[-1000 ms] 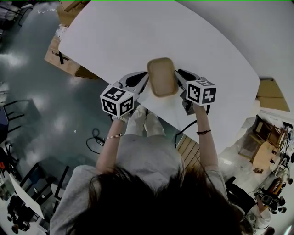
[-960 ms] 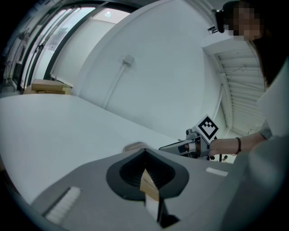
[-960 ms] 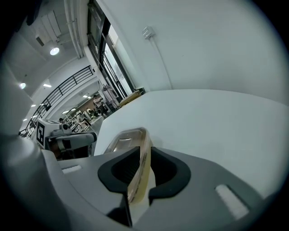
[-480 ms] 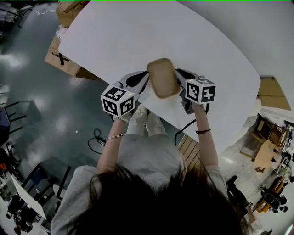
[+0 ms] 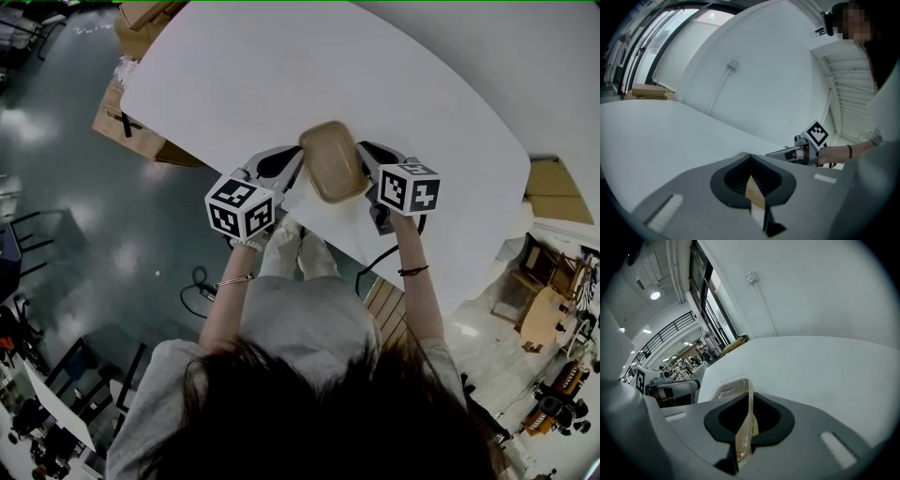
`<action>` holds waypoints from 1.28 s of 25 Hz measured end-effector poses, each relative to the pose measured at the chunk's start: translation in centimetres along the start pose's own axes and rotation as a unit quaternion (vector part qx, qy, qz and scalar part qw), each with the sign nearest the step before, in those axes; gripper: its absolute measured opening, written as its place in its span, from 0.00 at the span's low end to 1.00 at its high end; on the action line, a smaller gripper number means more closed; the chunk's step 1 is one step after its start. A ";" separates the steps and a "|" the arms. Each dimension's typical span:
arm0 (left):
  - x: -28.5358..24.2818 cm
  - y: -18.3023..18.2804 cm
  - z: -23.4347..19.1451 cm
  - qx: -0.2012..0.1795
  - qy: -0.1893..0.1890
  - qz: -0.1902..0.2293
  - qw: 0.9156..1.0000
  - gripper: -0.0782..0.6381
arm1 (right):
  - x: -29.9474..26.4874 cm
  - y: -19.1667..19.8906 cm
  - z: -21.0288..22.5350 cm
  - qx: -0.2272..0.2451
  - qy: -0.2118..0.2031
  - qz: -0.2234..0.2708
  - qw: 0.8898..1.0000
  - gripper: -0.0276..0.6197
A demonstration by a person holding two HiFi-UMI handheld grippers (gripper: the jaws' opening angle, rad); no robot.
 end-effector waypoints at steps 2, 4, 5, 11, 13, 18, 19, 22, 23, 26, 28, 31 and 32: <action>0.1 -0.4 0.2 -0.003 0.000 0.003 1.000 0.10 | 0.4 -0.3 -0.1 -0.004 -0.004 0.007 1.000 0.11; 0.3 -0.8 0.5 -0.006 0.000 0.006 1.000 0.10 | 1.0 -0.6 -0.2 -0.008 -0.008 0.013 1.000 0.11; 0.4 -1.0 0.6 -0.008 0.000 0.008 1.000 0.10 | 1.3 -0.7 -0.2 -0.008 -0.010 0.016 1.000 0.11; 1.2 -2.5 0.8 -0.023 0.000 0.022 1.000 0.10 | 2.3 -1.8 -0.9 -0.009 -0.022 0.037 0.999 0.11; 1.5 -3.0 0.9 -0.028 -0.001 0.026 0.999 0.10 | 2.6 -2.2 -1.1 -0.009 -0.025 0.045 0.999 0.11; 2.6 -4.3 1.4 -0.036 0.004 0.040 0.999 0.10 | 3.9 -3.3 -2.0 -0.005 -0.037 0.064 0.997 0.11; 2.9 -4.7 1.6 -0.036 0.006 0.045 0.998 0.10 | 4.1 -3.5 -2.2 -0.003 -0.040 0.068 0.997 0.11; 3.6 -5.9 1.8 -0.046 0.008 0.057 0.997 0.10 | 4.7 -4.3 -2.7 0.002 -0.048 0.080 0.996 0.11; 3.8 -6.2 1.9 -0.050 0.009 0.060 0.997 0.10 | 5.0 -4.5 -2.9 0.003 -0.050 0.084 0.995 0.11; 4.5 -7.0 2.3 -0.059 0.011 0.069 0.996 0.10 | 5.7 -4.8 -3.6 0.008 -0.056 0.094 0.994 0.11; 4.9 -7.5 2.6 -0.059 0.014 0.079 0.995 0.10 | 6.1 -5.0 -4.0 0.009 -0.062 0.101 0.993 0.11; 5.5 -8.1 3.3 -0.061 0.022 0.088 0.994 0.10 | 6.9 -5.3 -4.6 0.008 -0.073 0.110 0.991 0.11; 5.7 -8.2 3.6 -0.063 0.024 0.090 0.994 0.10 | 7.3 -5.4 -4.8 0.008 -0.076 0.113 0.991 0.11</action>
Point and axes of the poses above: the fingertips, and each gripper's own axes: x backward along the fingers, z to its right, y out of its underside, the point moved 3 cm from there along x, backward along the fingers, and after that the axes turned 5 degrees about -x, right-handed, at the moved point
